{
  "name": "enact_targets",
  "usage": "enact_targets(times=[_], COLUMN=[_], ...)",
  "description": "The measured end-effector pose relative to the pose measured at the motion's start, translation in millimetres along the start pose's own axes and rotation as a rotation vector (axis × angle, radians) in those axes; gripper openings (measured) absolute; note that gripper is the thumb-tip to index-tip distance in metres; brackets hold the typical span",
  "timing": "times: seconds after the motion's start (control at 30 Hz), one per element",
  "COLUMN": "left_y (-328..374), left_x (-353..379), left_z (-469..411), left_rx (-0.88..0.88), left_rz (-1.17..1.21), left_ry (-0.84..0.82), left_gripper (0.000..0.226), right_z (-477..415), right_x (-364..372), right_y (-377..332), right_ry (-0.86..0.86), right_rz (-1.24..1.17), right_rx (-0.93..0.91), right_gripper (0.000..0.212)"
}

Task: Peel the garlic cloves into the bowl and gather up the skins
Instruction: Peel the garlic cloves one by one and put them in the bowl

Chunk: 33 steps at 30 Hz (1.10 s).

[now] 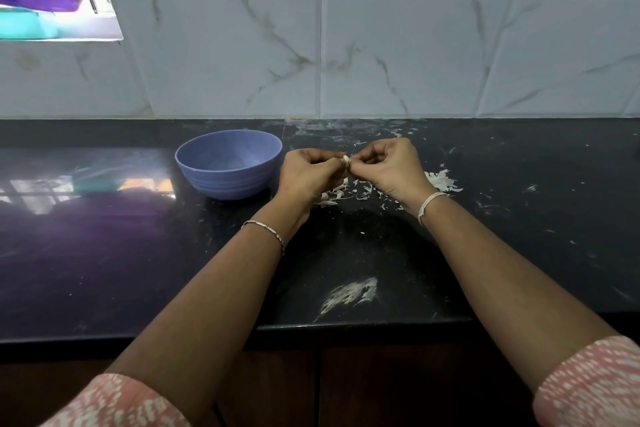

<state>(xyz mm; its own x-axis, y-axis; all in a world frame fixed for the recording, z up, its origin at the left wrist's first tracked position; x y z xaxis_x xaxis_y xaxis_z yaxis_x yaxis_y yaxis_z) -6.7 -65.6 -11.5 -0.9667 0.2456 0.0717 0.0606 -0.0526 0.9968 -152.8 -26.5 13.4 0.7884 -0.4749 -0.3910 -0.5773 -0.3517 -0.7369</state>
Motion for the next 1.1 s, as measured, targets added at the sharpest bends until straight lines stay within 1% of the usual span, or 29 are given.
enact_targets(times=[0.2,0.33,0.4,0.47,0.57,0.7,0.77,0.83,0.9,0.97,1.03,1.1], left_y=[-1.1,-2.1,-3.3,-4.0,-3.0,-1.0,0.0,1.3,1.3,1.4,1.7,1.9], left_x=[-0.1,-0.2,-1.6,-2.3,-1.4,0.8,1.0,1.6,2.8,3.7,4.9,5.2], left_z=[0.9,0.8,-0.4,-1.8,-1.7,1.1,2.7,4.3,5.0,5.1,5.4,5.8], left_rx=[0.011,0.023,0.02,0.016,0.011,0.011,0.008,-0.006,-0.026,-0.037,-0.038,-0.041], left_rz=[-0.028,-0.04,-0.031,-0.019,0.005,0.021,0.033,0.07,0.118,0.149,0.154,0.157], left_ry=[-0.004,0.033,0.056,0.061,0.044,0.021,0.013,-0.003,-0.019,-0.027,-0.027,-0.021], left_gripper=[0.007,0.007,0.009,0.01,0.011,0.013,0.011,0.009,0.008,0.009,0.007,0.006], right_z=[0.7,1.9,2.2,1.6,0.4,0.1,-0.7,-0.1,2.2,4.2,4.7,3.3], right_x=[-1.1,0.1,2.2,3.3,2.1,1.0,0.3,0.9,1.9,1.7,1.2,-0.3], right_y=[-4.6,-13.9,-19.2,-21.4,-19.6,-17.7,-14.2,-8.9,-4.5,-1.7,-0.4,-2.3], right_ry=[-0.006,0.029,0.041,0.046,0.049,0.055,0.058,0.053,0.054,0.072,0.087,0.097], right_rz=[0.059,0.19,0.273,0.302,0.271,0.218,0.171,0.041,-0.106,-0.195,-0.204,-0.11], right_rx=[-0.03,-0.109,-0.157,-0.176,-0.153,-0.127,-0.089,-0.023,0.047,0.099,0.11,0.052], right_gripper=[0.004,0.011,0.008,0.008,0.014,0.013,0.018,0.019,0.014,0.01,0.01,0.014])
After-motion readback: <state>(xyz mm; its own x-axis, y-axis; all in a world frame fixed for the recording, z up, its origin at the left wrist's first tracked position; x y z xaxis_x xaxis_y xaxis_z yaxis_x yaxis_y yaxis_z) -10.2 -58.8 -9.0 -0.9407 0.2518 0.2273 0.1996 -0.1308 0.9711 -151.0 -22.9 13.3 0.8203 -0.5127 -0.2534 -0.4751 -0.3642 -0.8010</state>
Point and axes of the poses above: each hand's wrist, its own z-axis away from the middle knuckle, its own x-axis out of the palm, y = z × x, the point moved 7 cm from there along -z, towards the middle knuckle, and after that the axes turned 9 degrees about -x, right-handed, at the moved point
